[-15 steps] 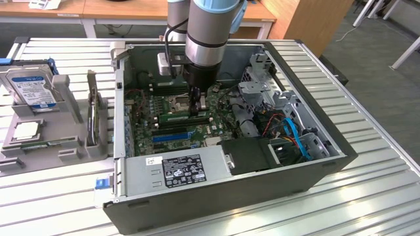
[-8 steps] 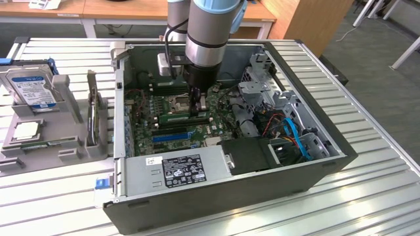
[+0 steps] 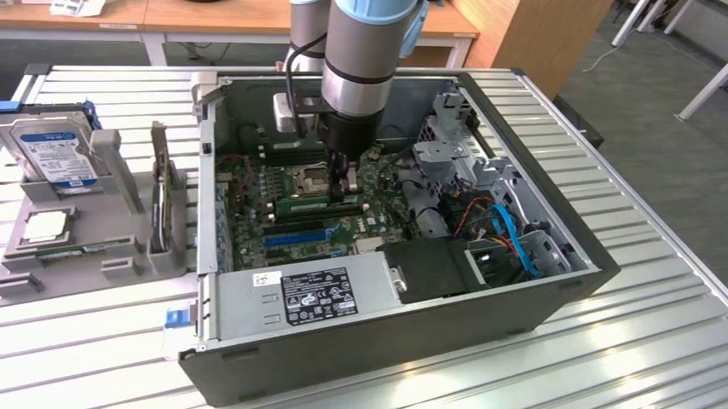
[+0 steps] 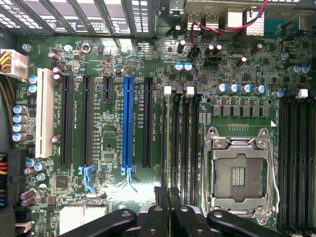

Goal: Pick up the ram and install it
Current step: 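Insert the ram into the slot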

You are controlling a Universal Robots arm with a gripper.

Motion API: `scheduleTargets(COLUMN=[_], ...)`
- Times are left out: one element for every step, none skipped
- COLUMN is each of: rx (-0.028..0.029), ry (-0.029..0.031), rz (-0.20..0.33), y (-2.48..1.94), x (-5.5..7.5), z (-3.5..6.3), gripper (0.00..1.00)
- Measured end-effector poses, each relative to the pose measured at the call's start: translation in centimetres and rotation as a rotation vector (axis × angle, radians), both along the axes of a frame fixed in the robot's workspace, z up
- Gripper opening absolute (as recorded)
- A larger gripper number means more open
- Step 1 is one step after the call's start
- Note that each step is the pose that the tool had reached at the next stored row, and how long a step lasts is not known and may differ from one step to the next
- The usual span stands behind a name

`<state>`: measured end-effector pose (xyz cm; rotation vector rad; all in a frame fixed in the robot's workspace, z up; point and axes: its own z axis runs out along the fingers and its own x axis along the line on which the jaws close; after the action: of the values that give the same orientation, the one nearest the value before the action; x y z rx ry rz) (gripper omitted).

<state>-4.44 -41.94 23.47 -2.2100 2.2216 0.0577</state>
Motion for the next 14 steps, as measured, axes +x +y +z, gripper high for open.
scheduleTargets(rx=[0.0,0.0,0.0,0.0,0.0001,0.0,-0.0001,-0.0001,-0.0001,-0.0001,-0.0002,-0.0003,-0.0001,-0.0001], ry=[0.0,0.0001,0.0,0.0,0.0,0.0,0.0001,0.0001,0.0001,0.0001,0.0001,0.0001,0.0001,0.0001], rz=[0.0,0.0,0.0,0.0,0.0,0.0,0.0,0.0,0.0,0.0,0.0,0.0,0.0,0.0], y=[0.0,-0.01,-0.01,-0.01,-0.01,-0.01,-0.01,-0.01,-0.01,-0.01,-0.01,-0.01,0.0,-0.01], x=[0.0,0.0,0.0,-0.01,-0.01,0.0,0.0,-0.01,0.0,0.0,0.0,0.0,0.0,0.0], z=[0.0,0.0,0.0,-0.02,-0.07,-0.12,-0.17,-0.21,-0.24,-0.27,-0.3,-0.3,-0.3,-0.3], gripper=[0.12,0.12,0.12,0.12,0.12,0.12,0.12,0.12,0.12,0.12,0.12,0.12,0.12,0.12])
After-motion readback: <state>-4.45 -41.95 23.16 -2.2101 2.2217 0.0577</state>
